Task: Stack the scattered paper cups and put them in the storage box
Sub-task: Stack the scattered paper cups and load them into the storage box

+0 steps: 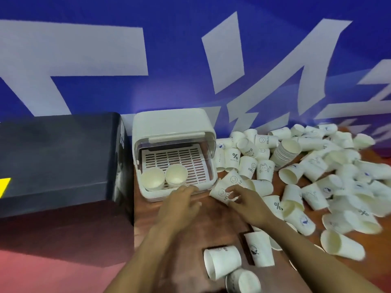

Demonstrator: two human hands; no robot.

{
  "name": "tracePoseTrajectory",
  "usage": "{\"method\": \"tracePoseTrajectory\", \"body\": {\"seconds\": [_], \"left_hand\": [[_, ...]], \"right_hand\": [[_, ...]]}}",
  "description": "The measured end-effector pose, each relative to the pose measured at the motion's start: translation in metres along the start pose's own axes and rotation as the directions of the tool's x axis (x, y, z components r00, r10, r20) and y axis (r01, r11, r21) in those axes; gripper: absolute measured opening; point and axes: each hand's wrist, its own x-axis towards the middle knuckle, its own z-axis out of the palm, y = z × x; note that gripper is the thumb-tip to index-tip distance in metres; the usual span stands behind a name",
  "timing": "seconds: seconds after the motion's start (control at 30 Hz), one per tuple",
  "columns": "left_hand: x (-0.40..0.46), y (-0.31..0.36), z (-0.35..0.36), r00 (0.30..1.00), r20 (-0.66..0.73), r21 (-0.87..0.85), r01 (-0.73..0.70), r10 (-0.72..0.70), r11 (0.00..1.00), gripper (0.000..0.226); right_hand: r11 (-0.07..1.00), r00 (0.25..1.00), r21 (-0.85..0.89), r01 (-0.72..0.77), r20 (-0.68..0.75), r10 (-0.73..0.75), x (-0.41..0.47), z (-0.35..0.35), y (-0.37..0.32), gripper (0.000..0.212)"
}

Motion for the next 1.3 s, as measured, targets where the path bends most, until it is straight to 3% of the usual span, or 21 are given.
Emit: {"method": "tracePoseTrajectory", "body": {"seconds": [0.2,0.47,0.83,1.13,1.3], "left_hand": [[0.002,0.025,0.023,0.997,0.074,0.003,-0.011,0.011,1.0,0.039],[0.03,0.049,0.054,0.981,0.084,0.072,0.171,-0.176,0.983,0.044],[0.077,0.085,0.121,0.838,0.084,-0.087,0.545,-0.539,0.834,0.069],[0.105,0.101,0.139,0.799,0.014,-0.072,0.601,-0.602,0.796,0.054],[0.115,0.109,0.14,0.715,0.038,-0.253,0.683,-0.699,0.685,0.059]], "right_hand": [[0.999,1.0,-0.013,-0.03,0.003,0.03,-0.008,-0.026,0.03,0.03],[0.989,0.995,-0.148,0.027,0.095,-0.013,0.033,-0.067,0.084,0.04],[0.891,0.939,-0.349,0.289,0.285,-0.193,0.084,-0.097,0.144,0.055],[0.801,0.881,-0.43,0.417,0.409,-0.239,0.103,-0.093,0.159,0.066],[0.8,0.871,-0.411,0.437,0.415,-0.262,0.113,-0.08,0.165,0.076]]}}
